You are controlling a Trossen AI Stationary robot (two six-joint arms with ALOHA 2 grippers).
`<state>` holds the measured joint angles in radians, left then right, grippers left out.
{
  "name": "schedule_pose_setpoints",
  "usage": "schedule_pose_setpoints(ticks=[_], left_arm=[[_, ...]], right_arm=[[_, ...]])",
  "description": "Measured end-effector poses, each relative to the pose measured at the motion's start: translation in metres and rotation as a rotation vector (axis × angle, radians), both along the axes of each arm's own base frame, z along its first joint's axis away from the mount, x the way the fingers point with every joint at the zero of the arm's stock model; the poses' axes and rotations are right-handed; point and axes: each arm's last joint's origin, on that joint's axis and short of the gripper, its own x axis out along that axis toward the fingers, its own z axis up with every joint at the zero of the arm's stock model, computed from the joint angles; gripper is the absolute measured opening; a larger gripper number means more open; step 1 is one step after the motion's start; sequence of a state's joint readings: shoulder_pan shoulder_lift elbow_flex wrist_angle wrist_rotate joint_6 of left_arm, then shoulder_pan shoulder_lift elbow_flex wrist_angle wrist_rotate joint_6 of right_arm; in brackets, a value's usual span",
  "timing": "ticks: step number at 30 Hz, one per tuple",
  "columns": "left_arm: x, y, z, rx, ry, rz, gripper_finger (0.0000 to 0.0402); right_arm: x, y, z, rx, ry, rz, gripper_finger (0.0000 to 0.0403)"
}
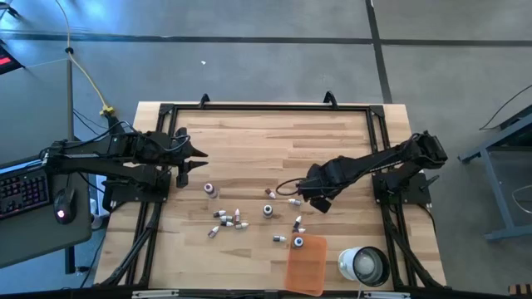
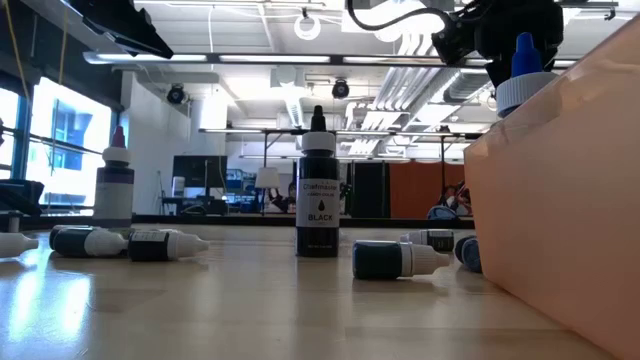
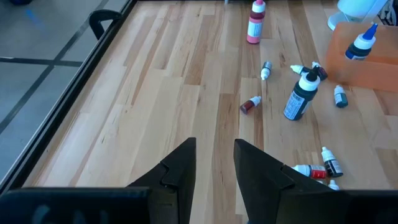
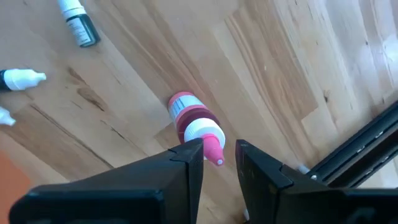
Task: Pick & Place food coloring
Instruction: Put the large pink food coloring bottle into the orange bin
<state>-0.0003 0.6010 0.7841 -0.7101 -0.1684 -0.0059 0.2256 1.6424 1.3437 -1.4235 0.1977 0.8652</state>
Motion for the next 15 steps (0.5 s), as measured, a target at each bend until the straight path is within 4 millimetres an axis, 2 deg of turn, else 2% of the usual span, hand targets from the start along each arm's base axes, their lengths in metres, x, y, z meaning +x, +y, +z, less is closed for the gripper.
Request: schedule_pose_setpoints(ticks=[15], left_arm=[[-0.0017,-0.0001,-0.0026,-0.001,0.032,-0.002,0.0108]], right_arm=[[-0.0022,0.001,0.0004,-0.033,-0.022,-0.159,0.0087]])
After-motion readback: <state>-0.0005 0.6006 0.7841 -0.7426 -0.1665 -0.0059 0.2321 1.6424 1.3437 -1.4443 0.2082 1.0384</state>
